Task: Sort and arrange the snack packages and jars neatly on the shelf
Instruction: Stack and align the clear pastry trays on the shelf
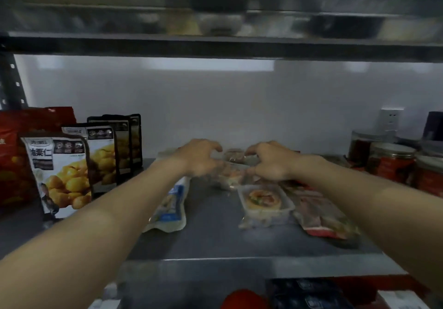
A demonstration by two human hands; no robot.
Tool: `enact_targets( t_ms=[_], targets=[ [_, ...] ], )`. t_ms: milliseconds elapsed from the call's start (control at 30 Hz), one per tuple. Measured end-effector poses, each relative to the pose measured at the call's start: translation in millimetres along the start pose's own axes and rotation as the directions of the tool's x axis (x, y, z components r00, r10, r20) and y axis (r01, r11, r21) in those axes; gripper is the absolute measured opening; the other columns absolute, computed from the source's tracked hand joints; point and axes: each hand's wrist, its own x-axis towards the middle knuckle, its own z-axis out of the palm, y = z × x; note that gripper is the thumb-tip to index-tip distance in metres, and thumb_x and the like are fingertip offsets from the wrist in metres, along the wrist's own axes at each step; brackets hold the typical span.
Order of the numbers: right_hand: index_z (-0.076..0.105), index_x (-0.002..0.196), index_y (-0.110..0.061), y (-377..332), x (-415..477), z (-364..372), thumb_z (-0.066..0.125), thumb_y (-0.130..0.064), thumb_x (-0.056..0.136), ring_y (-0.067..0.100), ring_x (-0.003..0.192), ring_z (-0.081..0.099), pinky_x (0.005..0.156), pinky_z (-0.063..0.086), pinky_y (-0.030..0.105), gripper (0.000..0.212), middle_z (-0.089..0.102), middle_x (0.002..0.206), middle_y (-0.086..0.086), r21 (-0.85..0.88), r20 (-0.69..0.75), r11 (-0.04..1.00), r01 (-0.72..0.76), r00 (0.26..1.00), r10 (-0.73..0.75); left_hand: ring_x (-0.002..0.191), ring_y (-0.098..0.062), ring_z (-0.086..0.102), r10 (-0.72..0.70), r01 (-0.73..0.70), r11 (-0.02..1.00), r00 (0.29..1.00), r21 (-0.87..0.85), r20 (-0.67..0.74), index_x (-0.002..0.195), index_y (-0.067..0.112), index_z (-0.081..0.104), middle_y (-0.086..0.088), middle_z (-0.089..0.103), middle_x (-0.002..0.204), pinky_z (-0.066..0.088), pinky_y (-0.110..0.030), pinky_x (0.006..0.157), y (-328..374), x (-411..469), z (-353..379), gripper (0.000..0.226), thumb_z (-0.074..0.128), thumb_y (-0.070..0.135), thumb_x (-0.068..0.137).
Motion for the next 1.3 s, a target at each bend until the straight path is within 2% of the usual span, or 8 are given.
enact_targets(
  t_ms=[167,300,400,500,767,1100,1200,1300],
  targets=[
    [0.043,0.143,-0.013,25.8,48.7,-1.8,0.054,-0.050,0.093,0.026,0.128,0.047,0.101,0.039,0.032,0.064,0.047,0.145,0.008,0.009,0.037,1.000,0.018,0.999,-0.018,0.125,-0.021,0.047,-0.038,0.039,0.999,0.997,-0.019,0.072,0.140,0.025,0.045,-0.001,0.044,0.146,0.033,-0.023,0.090,7.7,37.0,2.3,0.053,0.053,0.046,0.092],
    [0.043,0.143,-0.012,38.7,82.5,5.0,0.044,-0.048,0.099,0.027,0.126,0.047,0.102,0.040,0.033,0.057,0.045,0.145,0.008,-0.010,0.092,1.000,-0.003,0.996,0.004,0.129,-0.023,0.043,-0.040,0.039,0.999,0.992,0.015,0.118,0.141,0.024,0.043,-0.002,0.039,0.149,0.033,-0.028,0.099,9.7,63.8,12.0,0.052,0.050,0.045,0.093],
    [0.053,0.130,-0.014,49.2,107.9,18.8,0.047,-0.043,0.098,0.024,0.107,0.056,0.082,0.047,0.030,0.044,0.055,0.131,0.005,-0.018,0.128,1.000,-0.022,0.992,0.024,0.126,-0.026,0.046,-0.019,0.013,0.999,0.987,0.041,0.157,0.136,0.018,0.049,-0.007,0.048,0.142,0.037,-0.033,0.104,12.3,80.9,19.2,0.048,0.050,0.043,0.094],
    [0.053,0.127,-0.017,60.0,133.0,31.6,0.053,-0.034,0.094,0.019,0.091,0.053,0.061,0.035,0.023,0.037,0.058,0.126,0.006,-0.053,0.147,0.998,-0.029,0.988,0.036,0.117,-0.028,0.053,-0.009,0.006,1.000,0.986,0.018,0.166,0.127,0.012,0.055,-0.009,0.057,0.131,0.041,-0.036,0.099,10.0,96.1,24.6,0.047,0.050,0.045,0.094],
    [0.054,0.132,-0.020,64.0,153.1,48.1,0.051,-0.039,0.095,0.024,0.100,0.061,0.092,0.051,0.039,0.042,0.061,0.124,0.005,-0.010,0.235,0.999,-0.046,0.971,0.047,0.138,-0.024,0.035,-0.030,0.026,1.000,0.954,0.018,0.299,0.149,0.026,0.030,-0.002,0.033,0.154,0.028,-0.028,0.104,-1.2,110.0,38.3,0.051,0.037,0.042,0.101],
    [0.045,0.144,-0.025,50.7,125.7,36.8,0.043,-0.032,0.101,0.026,0.124,0.049,0.087,0.037,0.025,0.044,0.046,0.147,0.004,0.015,0.212,1.000,-0.026,0.977,0.023,0.129,-0.026,0.045,-0.018,0.013,1.000,0.964,0.022,0.266,0.144,0.027,0.039,-0.005,0.041,0.149,0.036,-0.032,0.101,-9.8,95.5,35.8,0.048,0.037,0.043,0.100],
    [0.048,0.142,-0.022,42.5,113.2,33.3,0.043,-0.045,0.100,0.027,0.122,0.051,0.089,0.039,0.026,0.048,0.049,0.143,0.005,0.021,0.220,1.000,-0.019,0.975,0.014,0.129,-0.025,0.045,-0.011,0.007,1.000,0.969,0.020,0.248,0.144,0.028,0.039,-0.004,0.044,0.148,0.036,-0.032,0.102,-14.3,88.6,37.8,0.049,0.039,0.045,0.098],
    [0.056,0.134,-0.020,36.7,106.0,34.7,0.044,-0.041,0.100,0.026,0.113,0.055,0.085,0.041,0.027,0.041,0.058,0.133,0.007,0.037,0.202,0.999,-0.008,0.979,0.000,0.126,-0.024,0.048,-0.006,0.010,1.000,0.974,-0.017,0.226,0.142,0.028,0.043,-0.003,0.049,0.144,0.038,-0.033,0.103,-18.5,81.4,41.1,0.046,0.040,0.043,0.099]
  ],
)
